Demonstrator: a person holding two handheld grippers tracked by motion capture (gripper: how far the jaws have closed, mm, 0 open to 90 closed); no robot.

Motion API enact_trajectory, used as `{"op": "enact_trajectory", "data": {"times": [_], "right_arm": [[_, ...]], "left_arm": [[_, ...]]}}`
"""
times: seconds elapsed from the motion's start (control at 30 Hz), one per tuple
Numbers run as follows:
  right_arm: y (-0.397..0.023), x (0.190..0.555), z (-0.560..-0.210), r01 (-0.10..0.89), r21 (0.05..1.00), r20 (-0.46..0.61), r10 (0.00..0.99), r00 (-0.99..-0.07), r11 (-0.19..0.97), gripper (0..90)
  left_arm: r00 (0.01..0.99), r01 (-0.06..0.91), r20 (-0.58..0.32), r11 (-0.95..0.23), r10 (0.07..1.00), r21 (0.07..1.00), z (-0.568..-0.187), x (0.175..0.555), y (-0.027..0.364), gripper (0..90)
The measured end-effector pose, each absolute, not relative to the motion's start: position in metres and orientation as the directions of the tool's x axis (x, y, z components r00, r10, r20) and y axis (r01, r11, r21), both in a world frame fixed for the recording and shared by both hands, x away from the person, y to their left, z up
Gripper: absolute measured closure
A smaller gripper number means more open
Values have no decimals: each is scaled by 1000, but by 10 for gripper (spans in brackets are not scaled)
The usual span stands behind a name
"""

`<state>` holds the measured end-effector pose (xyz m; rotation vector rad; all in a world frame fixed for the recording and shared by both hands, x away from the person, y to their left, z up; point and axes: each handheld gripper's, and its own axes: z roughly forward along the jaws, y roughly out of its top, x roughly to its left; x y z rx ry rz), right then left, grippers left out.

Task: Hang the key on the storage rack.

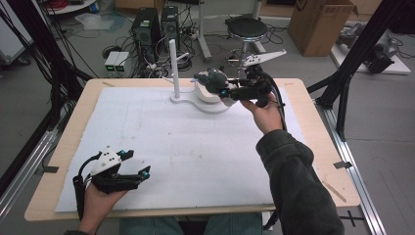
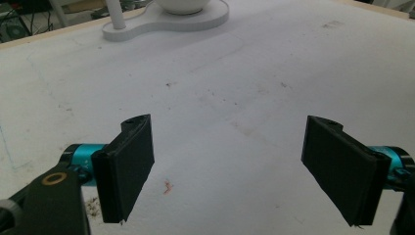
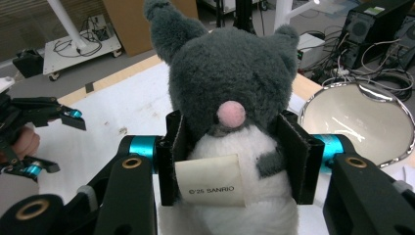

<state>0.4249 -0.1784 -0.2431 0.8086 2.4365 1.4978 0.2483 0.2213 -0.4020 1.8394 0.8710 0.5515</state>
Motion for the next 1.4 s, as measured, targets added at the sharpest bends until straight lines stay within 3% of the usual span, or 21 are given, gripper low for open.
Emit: {"op": "enact_trajectory", "data": {"times": [1.13,1.4], "right_arm": [[-122,462,-222,325,868,75,549,-833,376,512],[-110,470,-230,342,862,82,563,-823,374,513]], "left_arm": [[644,325,-15,-256,765,911,-403,250,221,201],[643,325,-18,-252,765,911,-403,250,221,201]]}}
